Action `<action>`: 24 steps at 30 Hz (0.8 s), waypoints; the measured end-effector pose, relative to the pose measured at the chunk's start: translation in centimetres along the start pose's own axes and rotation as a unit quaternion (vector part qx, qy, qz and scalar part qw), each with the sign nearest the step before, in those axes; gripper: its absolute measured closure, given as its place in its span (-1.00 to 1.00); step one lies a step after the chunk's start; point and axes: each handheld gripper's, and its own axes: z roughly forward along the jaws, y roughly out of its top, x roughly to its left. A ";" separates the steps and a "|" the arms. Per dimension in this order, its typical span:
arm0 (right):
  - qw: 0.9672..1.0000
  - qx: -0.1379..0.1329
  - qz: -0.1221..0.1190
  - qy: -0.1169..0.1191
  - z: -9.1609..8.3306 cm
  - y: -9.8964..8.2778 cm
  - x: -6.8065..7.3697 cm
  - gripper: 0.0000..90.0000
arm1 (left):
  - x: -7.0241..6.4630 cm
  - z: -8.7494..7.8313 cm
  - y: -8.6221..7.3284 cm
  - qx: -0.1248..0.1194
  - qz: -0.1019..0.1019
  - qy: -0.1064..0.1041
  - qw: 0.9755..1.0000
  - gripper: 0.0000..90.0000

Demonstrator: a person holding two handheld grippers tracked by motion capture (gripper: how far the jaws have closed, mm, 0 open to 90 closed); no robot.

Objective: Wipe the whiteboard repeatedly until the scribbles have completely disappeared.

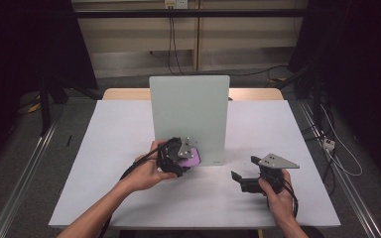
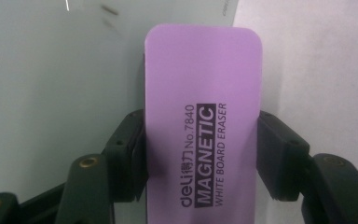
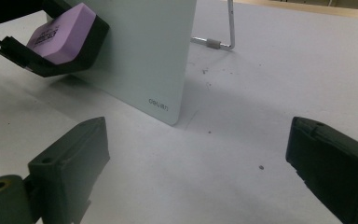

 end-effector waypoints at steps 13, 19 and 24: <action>1.000 0.000 -0.001 0.002 0.0 0.0 0.0 -0.87 | 2.4 -3.2 2.2 -0.058 -0.038 0.040 0.997 -0.09; 1.000 -0.001 0.000 0.001 0.0 0.0 -0.1 -0.87 | 4.6 -5.9 2.6 -0.108 -0.067 0.063 0.990 -0.09; 1.000 0.000 -0.003 0.003 0.1 0.0 0.0 -0.87 | 5.3 -6.6 2.9 -0.128 -0.076 0.070 0.986 -0.09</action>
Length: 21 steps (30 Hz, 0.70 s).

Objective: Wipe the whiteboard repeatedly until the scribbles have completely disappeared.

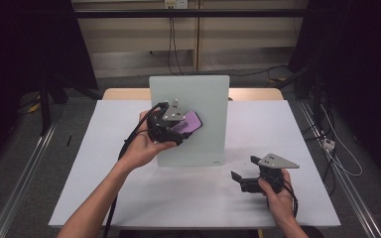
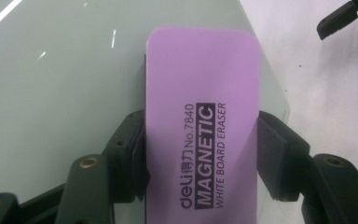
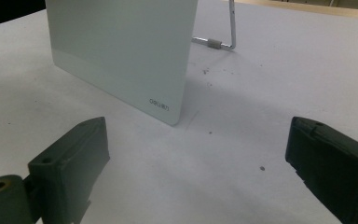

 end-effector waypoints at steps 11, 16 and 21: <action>1.000 -0.001 0.002 0.000 0.0 0.0 0.0 -0.87 | 1.4 -0.9 2.2 -0.028 -0.001 0.015 0.999 -0.09; 1.000 -0.001 0.002 -0.001 -0.1 0.0 -0.1 -0.87 | 0.4 0.0 1.6 -0.016 0.008 0.005 1.000 -0.09; 1.000 0.000 0.007 0.001 0.1 0.0 0.0 -0.87 | -1.0 1.4 0.6 0.009 0.020 -0.016 1.000 -0.09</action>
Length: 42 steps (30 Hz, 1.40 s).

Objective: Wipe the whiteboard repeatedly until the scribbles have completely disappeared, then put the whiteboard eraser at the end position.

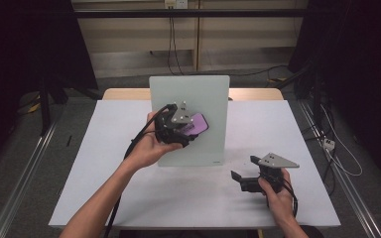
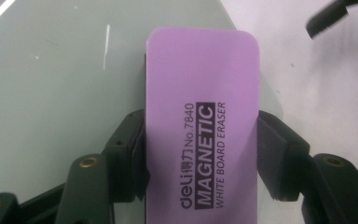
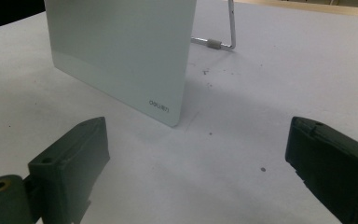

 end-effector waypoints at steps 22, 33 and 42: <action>1.000 -0.002 -0.003 0.001 -0.1 -0.1 0.1 -0.86 | -1.2 -0.8 -3.8 -0.024 -0.084 -0.050 0.995 -0.09; 1.000 -0.001 -0.003 0.001 0.2 0.1 0.0 -0.84 | -1.6 -1.7 -4.5 -0.030 -0.092 -0.066 0.993 -0.09; 1.000 0.000 0.000 0.000 0.0 0.0 -0.1 -0.85 | -2.4 -1.7 -5.0 -0.010 -0.090 -0.078 0.993 -0.09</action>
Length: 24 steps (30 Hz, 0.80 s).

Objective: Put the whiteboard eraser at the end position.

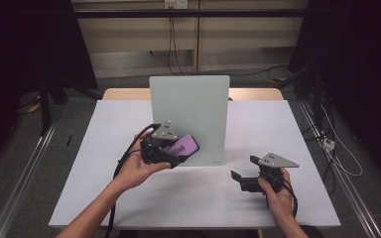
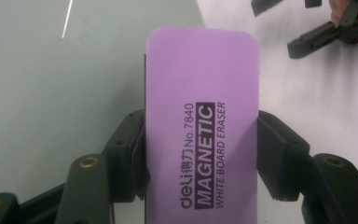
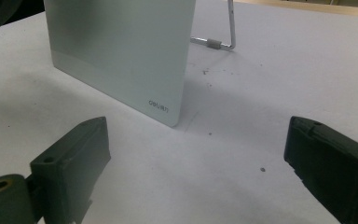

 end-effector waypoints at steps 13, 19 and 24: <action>1.000 -0.004 -0.004 0.003 -0.5 -0.2 -0.2 -0.85 | -0.5 0.9 -0.8 0.031 0.007 -0.011 0.999 -0.09; 1.000 -0.005 0.000 0.005 -0.5 -0.2 -0.2 -0.85 | -1.0 1.9 -1.0 0.062 0.016 -0.037 0.997 -0.09; 1.000 -0.007 0.000 0.008 -0.4 -0.1 -0.3 -0.85 | -1.5 2.6 -1.2 0.073 0.016 -0.047 0.996 -0.09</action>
